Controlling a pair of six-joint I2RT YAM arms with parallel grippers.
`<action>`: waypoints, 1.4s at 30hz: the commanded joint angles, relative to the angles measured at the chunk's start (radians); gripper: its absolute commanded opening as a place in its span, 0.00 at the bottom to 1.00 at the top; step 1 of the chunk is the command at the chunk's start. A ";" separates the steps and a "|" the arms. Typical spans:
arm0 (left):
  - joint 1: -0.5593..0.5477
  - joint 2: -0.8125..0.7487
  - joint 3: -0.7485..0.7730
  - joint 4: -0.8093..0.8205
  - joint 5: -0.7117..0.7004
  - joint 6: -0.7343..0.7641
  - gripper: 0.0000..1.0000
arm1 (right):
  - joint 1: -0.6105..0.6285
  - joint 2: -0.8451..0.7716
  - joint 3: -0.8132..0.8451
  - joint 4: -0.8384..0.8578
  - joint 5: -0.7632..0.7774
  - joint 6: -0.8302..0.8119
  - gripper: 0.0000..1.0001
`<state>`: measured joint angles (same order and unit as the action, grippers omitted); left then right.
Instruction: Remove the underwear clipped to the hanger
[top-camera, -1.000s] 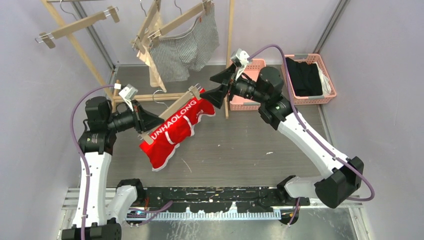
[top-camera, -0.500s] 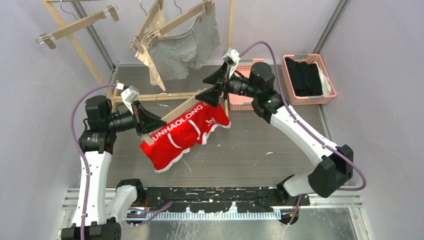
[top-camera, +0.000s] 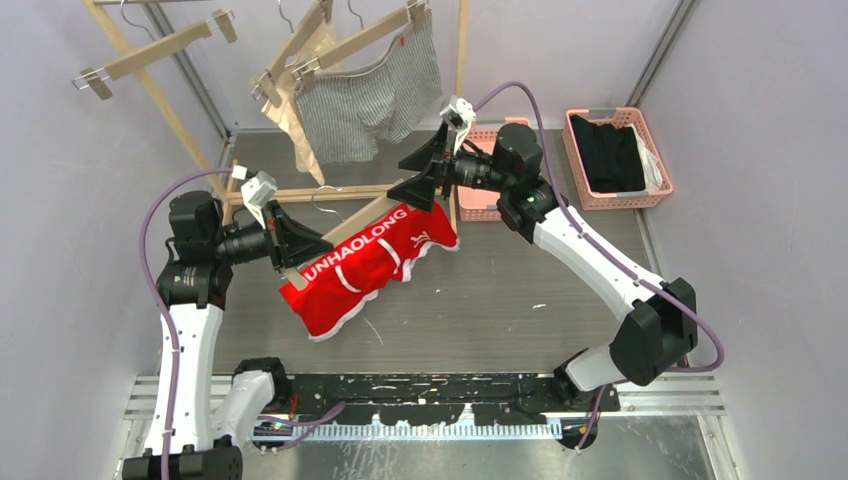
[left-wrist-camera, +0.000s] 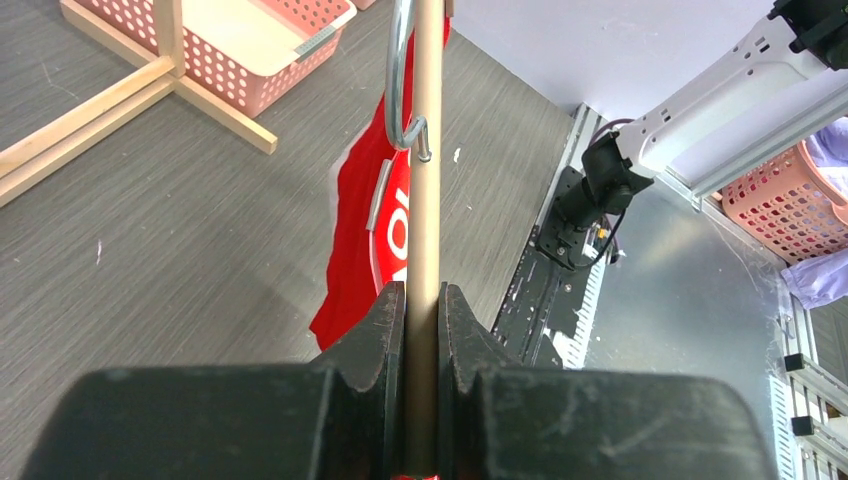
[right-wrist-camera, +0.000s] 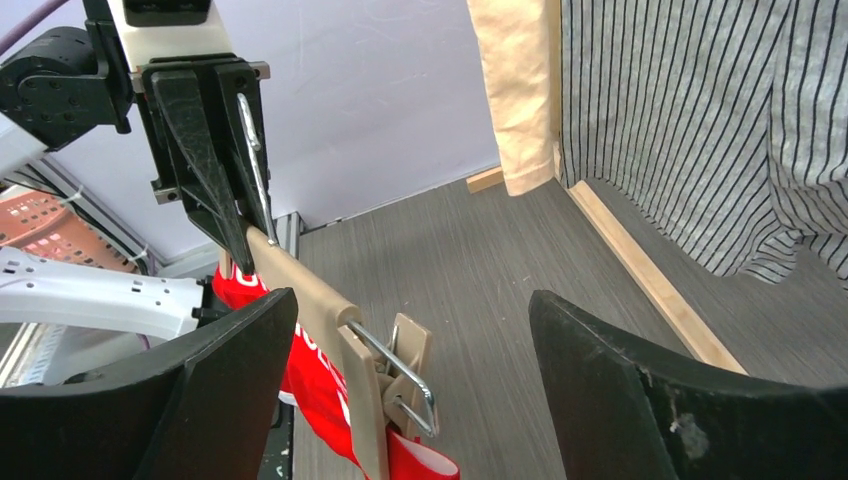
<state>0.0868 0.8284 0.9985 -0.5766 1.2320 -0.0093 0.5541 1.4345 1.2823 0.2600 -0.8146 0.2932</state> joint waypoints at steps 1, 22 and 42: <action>-0.004 0.000 0.039 0.081 0.032 0.000 0.00 | -0.002 0.007 0.025 0.063 -0.027 0.019 0.91; -0.004 0.072 0.020 0.288 -0.006 -0.136 0.00 | -0.003 0.017 0.016 0.075 -0.039 0.039 0.38; -0.044 0.136 0.147 0.367 -0.074 -0.247 0.00 | -0.003 -0.159 -0.417 0.781 0.324 0.322 0.83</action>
<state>0.0593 0.9501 1.1007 -0.2752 1.1873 -0.2249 0.5476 1.2911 0.8696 0.7670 -0.5179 0.5068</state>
